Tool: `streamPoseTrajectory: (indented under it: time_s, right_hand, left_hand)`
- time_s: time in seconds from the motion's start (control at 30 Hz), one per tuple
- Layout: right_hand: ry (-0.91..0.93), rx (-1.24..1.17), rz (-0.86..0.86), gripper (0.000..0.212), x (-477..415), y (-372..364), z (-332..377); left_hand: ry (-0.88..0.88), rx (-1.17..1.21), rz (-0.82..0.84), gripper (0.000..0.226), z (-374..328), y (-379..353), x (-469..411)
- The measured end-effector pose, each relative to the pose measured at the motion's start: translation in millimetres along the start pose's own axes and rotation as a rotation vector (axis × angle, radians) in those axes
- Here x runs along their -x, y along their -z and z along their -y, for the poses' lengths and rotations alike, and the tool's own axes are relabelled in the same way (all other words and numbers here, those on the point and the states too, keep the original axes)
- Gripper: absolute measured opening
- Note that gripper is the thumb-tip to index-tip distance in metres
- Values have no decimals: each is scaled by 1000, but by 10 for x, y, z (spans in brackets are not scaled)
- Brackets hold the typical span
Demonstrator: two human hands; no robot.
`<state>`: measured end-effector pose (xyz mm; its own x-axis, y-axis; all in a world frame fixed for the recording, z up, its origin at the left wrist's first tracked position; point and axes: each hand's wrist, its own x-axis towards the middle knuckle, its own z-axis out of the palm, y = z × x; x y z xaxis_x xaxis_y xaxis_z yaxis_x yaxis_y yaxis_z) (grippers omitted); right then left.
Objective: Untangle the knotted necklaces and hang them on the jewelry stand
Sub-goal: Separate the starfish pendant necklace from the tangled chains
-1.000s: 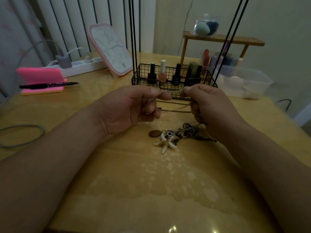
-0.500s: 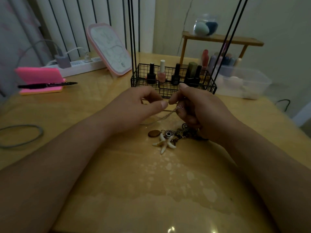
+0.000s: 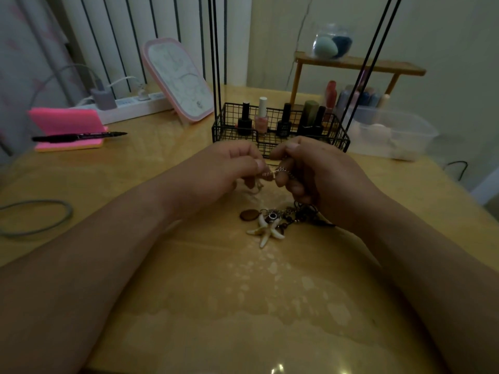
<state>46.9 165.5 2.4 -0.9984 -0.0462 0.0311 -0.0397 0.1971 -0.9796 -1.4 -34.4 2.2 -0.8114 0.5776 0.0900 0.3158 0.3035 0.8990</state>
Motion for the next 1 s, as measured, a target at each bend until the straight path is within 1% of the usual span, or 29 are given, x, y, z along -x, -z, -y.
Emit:
streamPoseTrajectory:
  time_s: [0.13, 0.3, 0.33, 0.43, 0.5, 0.57, 0.63, 0.7, 0.73, 0.8, 0.83, 0.9, 1.0]
  right_hand:
    - [-35, -28, 22, 24, -21, 22, -17]
    - [-28, -63, 67, 23, -31, 85, -32]
    - [-21, -60, 75, 24, -30, 92, -32]
    - [5, -36, 94, 30, -23, 108, -30]
    - [13, -47, 113, 34, -14, 110, -17]
    - [27, -40, 130, 33, -4, 100, -3]
    - [54, -3, 147, 30, 3, 82, 0]
    - [80, 42, 158, 28, 9, 58, -1]
    - [87, 59, 161, 27, 10, 48, -3]
    - [97, 85, 156, 25, 15, 32, -3]
    - [106, 96, 145, 24, 17, 28, -3]
    - [138, 119, 114, 22, 23, 24, 2]
    - [187, 162, 51, 20, 34, 12, 16]
  left_hand:
    - [62, 247, -101, 21, 1, 36, -23]
    - [95, 269, -218, 26, 31, 88, -49]
    - [88, 218, -249, 27, 42, 84, -57]
    - [41, -66, -376, 28, 90, 68, -70]
    - [25, -184, -407, 30, 122, 49, -75]
    - [6, -297, -378, 36, 125, 21, -75]
    - [-15, -434, -362, 32, 107, -18, -64]
    - [-35, -483, -358, 31, 64, -44, -36]
    - [-59, -427, -344, 28, 50, -56, -25]
    - [-100, -179, -267, 15, 19, -73, 4]
    - [-96, -70, -203, 17, -8, -79, 22]
    - [-90, 49, -88, 21, -24, -80, 31]
    - [-64, 116, -9, 30, 7, -75, 0]
